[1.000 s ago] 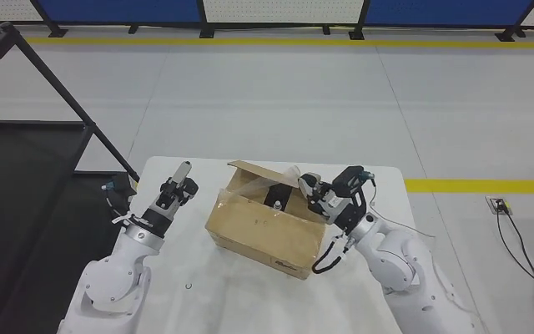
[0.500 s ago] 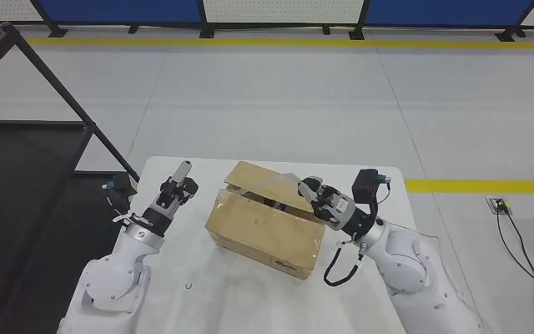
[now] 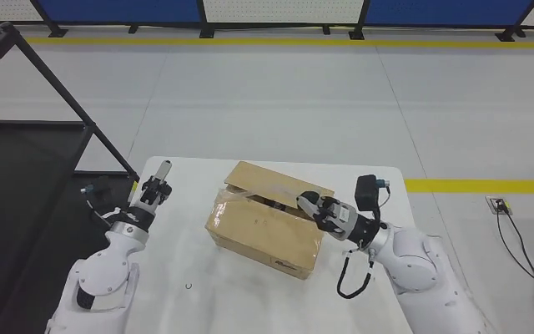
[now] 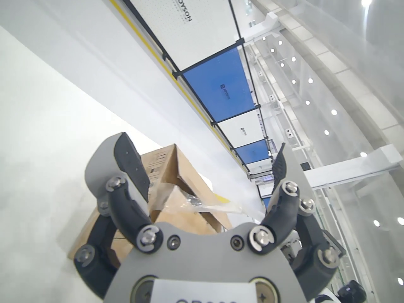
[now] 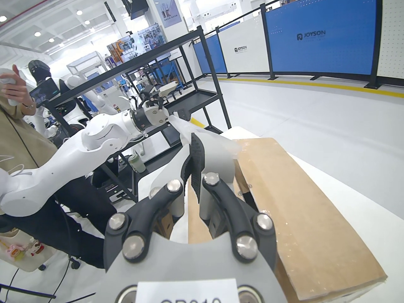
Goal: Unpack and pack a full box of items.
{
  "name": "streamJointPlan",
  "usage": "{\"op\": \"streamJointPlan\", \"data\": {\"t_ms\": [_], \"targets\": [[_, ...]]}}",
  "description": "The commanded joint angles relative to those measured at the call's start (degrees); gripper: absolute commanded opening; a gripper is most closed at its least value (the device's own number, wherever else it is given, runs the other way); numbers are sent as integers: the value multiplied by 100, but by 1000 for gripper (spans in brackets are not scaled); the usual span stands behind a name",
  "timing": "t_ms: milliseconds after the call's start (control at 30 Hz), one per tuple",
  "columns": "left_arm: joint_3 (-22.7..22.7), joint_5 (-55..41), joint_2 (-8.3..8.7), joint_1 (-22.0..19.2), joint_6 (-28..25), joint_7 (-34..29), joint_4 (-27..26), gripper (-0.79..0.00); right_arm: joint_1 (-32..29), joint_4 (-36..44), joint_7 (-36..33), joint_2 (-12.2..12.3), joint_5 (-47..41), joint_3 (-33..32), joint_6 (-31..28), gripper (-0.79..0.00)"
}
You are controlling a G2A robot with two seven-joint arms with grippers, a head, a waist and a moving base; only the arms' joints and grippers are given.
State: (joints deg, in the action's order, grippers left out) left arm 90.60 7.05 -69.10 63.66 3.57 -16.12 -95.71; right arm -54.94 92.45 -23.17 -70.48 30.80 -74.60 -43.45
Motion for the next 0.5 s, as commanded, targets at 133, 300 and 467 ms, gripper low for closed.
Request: {"op": "streamJointPlan", "data": {"t_ms": [133,300,467], "targets": [[-331,309,12,-190,136,-485,471,0,-16,-10,-288,62,-270,-65,-160,-785],[-572,466,20,-177,-21,-862,608,0,43,-54,-419,93,-361,-49,-154,-785],[-585,243,34,-14,-226,-1174,564,0,70,-68,-466,120,-399,-29,-161,-785]]}}
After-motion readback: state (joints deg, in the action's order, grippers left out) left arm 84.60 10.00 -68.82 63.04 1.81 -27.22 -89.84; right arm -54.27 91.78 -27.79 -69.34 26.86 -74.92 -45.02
